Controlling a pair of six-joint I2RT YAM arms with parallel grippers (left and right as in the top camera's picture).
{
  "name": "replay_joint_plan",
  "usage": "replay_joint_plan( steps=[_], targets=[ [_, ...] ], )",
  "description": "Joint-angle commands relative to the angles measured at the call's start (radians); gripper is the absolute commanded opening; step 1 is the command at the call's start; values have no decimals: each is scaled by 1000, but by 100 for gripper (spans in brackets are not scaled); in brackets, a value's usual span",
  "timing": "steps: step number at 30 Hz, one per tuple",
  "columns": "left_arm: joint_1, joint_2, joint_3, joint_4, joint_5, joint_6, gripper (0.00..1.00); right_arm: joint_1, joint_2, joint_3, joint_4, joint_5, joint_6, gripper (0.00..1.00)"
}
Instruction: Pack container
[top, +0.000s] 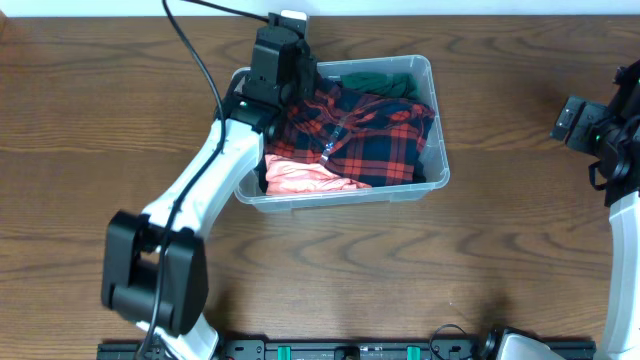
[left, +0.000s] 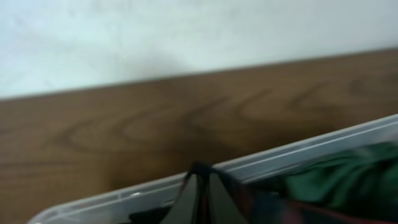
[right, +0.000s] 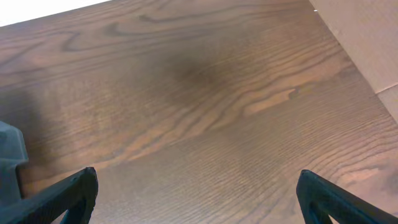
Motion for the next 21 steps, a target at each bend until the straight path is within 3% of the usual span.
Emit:
replay_joint_plan(
  steps=[1, 10, 16, 21],
  targets=[
    [23, 68, -4, -19, -12, 12, 6, -3, 2, 1, -1, 0, 6, 99],
    [46, 207, -7, -215, -11, 12, 6, -3, 2, 1, -1, 0, 6, 99],
    [45, 241, -21, -200, -11, 12, 6, -3, 2, 1, -1, 0, 6, 99],
    [45, 156, -10, -180, -11, 12, 6, -3, 2, 1, -1, 0, 6, 99]
  ],
)
